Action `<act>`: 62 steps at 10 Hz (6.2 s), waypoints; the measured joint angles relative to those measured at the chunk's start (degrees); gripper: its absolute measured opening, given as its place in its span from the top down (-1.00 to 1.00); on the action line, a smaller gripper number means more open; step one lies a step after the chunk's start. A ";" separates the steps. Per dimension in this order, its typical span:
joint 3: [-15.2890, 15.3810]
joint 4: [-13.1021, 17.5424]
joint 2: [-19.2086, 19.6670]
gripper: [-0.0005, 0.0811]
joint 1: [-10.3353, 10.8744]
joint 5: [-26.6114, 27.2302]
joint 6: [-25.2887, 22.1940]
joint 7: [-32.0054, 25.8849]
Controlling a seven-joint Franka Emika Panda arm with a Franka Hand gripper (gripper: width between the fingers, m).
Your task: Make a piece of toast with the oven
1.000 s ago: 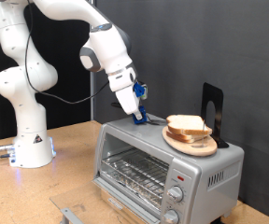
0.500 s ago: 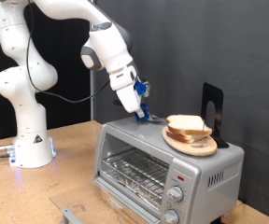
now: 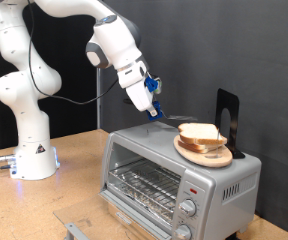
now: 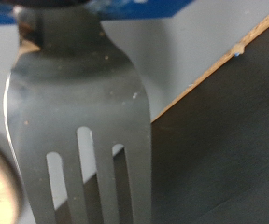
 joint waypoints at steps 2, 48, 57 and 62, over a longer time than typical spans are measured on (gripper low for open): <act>-1.57 -1.08 -0.65 -0.17 -1.09 2.09 2.80 0.43; -6.32 13.00 3.22 -0.17 -10.63 -7.41 -22.95 4.50; -6.74 15.43 6.61 -0.17 -11.61 -7.72 -22.83 9.61; -6.42 17.46 10.88 -0.17 -11.61 -7.73 -20.84 9.62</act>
